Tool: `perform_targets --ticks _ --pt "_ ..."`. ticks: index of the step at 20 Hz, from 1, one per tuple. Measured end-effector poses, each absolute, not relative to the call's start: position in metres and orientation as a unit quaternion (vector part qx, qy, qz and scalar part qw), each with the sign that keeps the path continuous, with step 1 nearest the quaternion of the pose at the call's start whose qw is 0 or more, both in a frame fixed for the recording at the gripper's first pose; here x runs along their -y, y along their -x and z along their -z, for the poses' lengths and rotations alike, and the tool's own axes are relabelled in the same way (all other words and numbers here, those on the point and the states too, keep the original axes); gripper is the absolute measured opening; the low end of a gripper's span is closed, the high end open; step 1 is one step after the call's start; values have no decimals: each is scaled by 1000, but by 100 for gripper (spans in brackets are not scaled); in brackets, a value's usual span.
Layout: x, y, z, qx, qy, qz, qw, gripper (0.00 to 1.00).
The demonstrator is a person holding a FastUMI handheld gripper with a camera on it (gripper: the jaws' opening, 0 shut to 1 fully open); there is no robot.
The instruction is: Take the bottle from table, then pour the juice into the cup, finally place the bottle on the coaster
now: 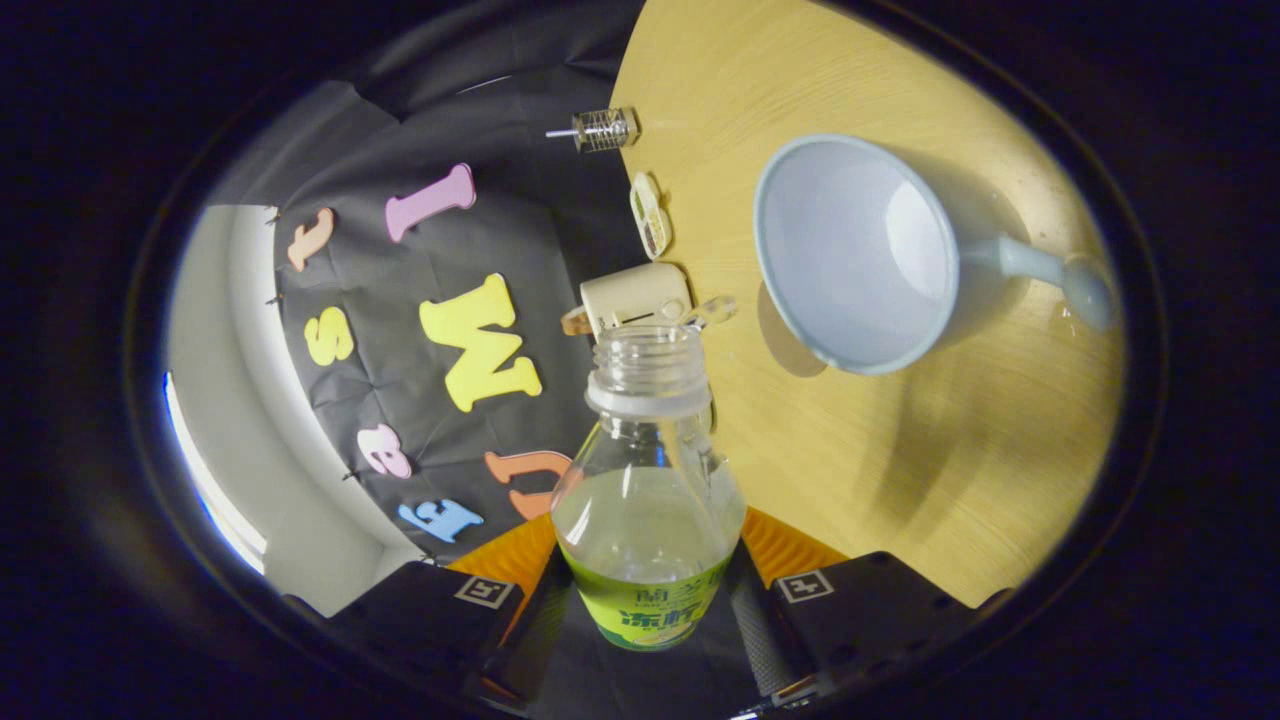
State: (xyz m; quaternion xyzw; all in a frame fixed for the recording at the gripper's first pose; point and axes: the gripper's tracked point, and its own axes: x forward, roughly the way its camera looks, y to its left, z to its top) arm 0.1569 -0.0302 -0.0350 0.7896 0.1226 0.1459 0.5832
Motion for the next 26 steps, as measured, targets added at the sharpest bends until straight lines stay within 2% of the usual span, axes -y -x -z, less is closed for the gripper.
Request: perform_targets --ticks 11,15,20,23,26 --pt "32 -157 31 -168 -812 -137 542 80" --pt "29 -156 25 -179 -833 -133 506 80" --pt "25 -148 19 -188 -826 -144 512 80" --pt "21 -146 13 -194 -850 -141 468 80" --pt "31 -141 5 -180 -843 -152 483 80"
